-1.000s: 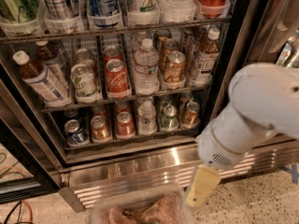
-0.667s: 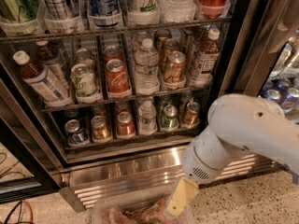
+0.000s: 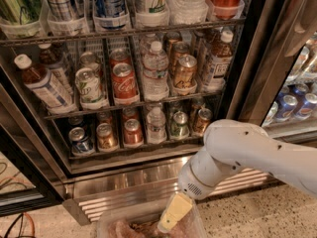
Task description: Pick orange can from bottom shelf of fridge
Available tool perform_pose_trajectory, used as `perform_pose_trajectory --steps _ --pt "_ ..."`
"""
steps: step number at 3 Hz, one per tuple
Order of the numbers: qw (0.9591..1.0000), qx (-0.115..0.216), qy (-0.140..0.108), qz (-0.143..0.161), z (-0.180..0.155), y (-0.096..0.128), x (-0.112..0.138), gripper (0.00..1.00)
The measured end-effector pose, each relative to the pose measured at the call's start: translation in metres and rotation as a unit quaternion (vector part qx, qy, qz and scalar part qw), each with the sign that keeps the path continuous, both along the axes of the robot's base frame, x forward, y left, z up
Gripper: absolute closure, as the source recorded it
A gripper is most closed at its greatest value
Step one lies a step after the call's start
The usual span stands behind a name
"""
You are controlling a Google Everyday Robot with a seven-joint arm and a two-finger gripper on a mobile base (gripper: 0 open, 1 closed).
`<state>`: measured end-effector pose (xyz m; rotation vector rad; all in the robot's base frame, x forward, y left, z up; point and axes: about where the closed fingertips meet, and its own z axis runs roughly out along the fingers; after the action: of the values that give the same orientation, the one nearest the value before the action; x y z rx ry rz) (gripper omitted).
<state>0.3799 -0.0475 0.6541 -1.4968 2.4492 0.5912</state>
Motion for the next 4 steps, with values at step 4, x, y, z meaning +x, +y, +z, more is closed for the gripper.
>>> perform_pose_trajectory --steps 4 --pt "0.9917 0.066 0.003 -0.111 -0.061 0.058 0.013 0.0"
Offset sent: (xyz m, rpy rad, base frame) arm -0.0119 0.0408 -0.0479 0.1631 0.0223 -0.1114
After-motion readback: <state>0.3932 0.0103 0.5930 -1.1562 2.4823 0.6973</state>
